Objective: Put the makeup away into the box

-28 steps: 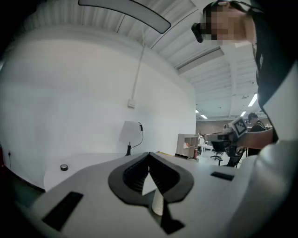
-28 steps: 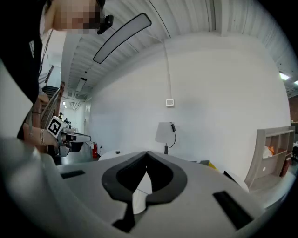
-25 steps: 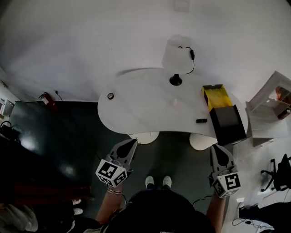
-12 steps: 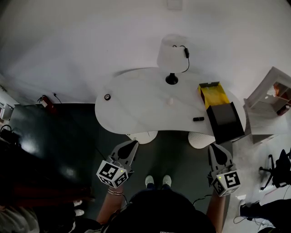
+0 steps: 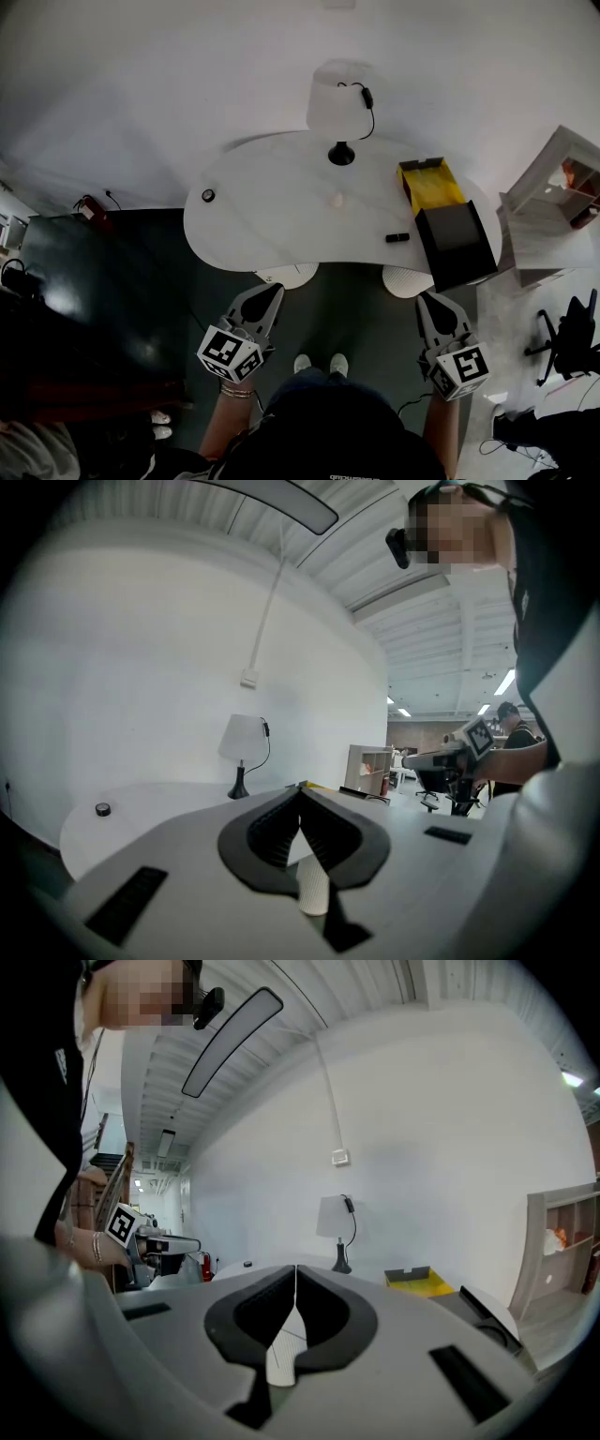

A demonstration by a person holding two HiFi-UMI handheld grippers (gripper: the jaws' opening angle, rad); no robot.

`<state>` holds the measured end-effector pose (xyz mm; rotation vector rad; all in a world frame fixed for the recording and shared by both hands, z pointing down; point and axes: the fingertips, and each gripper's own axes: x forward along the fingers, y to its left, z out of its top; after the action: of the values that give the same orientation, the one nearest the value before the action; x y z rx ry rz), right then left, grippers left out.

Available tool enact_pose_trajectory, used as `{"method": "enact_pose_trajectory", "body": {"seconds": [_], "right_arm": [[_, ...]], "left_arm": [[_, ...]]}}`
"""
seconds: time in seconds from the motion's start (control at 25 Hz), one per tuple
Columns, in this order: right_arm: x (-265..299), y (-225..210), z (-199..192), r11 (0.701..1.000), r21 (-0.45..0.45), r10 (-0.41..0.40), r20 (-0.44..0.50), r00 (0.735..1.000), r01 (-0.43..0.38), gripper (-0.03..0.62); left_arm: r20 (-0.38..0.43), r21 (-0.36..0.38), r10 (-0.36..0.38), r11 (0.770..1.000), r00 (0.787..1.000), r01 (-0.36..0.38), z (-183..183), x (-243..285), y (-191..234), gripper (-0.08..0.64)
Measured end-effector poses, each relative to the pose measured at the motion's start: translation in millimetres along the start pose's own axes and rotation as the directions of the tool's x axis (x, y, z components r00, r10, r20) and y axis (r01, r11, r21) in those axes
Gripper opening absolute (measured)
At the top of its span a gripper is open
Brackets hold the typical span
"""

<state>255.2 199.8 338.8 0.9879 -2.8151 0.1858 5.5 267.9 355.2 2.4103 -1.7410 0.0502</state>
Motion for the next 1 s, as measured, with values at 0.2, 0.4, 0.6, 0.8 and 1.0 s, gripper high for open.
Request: {"method": "enact_pose_trajectory", "body": {"seconds": [0.2,0.4,0.6,0.8,1.0], "right_arm": [[1,-11,-10,1.0,-0.005,0.023,-0.024,0.999,-0.023,0.02],[2,-25,-17,1.0,0.006,0.002,-0.045,0.999,-0.001,0.02],[16,-38,-20,1.0,-0.02,0.006,-0.064,0.998,-0.007,0.021],[38,-50,-25,1.0,0.002,0.001,-0.098,0.995,-0.001,0.021],[68,-70,-22,1.0,0.011,-0.007,-0.119,0.993,0.008,0.021]], "left_arm": [[-0.004,0.001,0.009,1.0,1.0,-0.009,-4,14,-14,0.017],[-0.031,-0.004,-0.012,1.0,0.999,0.012,-7,26,-22,0.017],[-0.039,-0.001,-0.027,1.0,0.999,0.027,-8,49,-13,0.017],[-0.061,-0.01,-0.063,0.998,0.996,0.063,-12,81,4,0.017],[-0.089,-0.019,-0.129,0.992,0.988,0.128,-9,125,21,0.017]]}}
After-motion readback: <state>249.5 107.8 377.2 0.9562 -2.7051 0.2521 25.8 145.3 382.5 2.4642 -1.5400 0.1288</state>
